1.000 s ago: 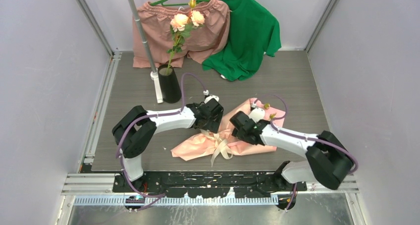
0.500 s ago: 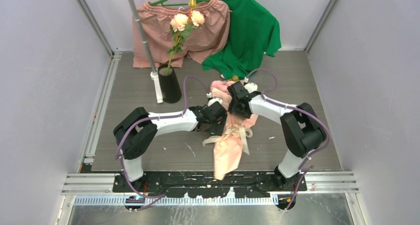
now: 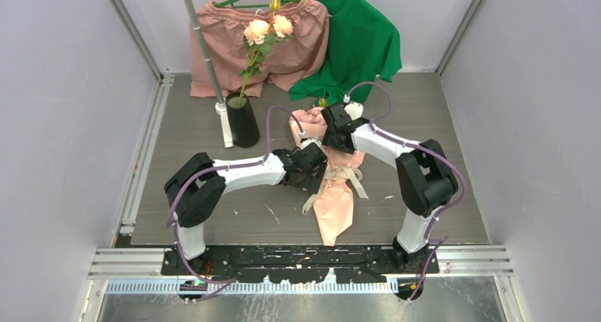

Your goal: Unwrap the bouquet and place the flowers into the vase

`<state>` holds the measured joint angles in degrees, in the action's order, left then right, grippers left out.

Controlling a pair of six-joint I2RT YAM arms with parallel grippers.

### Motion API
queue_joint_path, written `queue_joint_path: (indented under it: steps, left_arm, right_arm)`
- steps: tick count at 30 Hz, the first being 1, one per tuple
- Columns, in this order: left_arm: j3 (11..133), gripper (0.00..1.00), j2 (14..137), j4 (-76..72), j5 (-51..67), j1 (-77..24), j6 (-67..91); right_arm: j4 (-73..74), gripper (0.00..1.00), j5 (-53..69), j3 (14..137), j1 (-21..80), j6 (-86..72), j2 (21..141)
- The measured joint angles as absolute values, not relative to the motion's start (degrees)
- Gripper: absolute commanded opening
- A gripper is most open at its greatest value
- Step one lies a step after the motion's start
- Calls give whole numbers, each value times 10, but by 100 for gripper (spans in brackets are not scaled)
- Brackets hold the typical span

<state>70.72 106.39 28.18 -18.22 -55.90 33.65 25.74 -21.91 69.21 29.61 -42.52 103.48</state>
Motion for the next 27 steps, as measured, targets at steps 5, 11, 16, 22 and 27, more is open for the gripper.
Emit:
queue_joint_path:
  steps: [5, 11, 16, 22, 27]
  left_arm:
    - [711, 99, 1050, 303, -186, -552, 329]
    - [708, 99, 965, 311, -171, -551, 330]
    - [713, 100, 913, 307, -162, -551, 328]
    - [758, 99, 971, 296, -134, -547, 326]
    - [759, 98, 1026, 268, -111, -545, 334]
  right_arm:
    - [253, 62, -236, 679, 296, -416, 943]
    - [252, 65, -248, 671, 301, -402, 774]
    - [260, 65, -263, 627, 323, -397, 721]
    - [297, 65, -263, 540, 337, -395, 691]
    - [315, 65, -269, 514, 336, -390, 646]
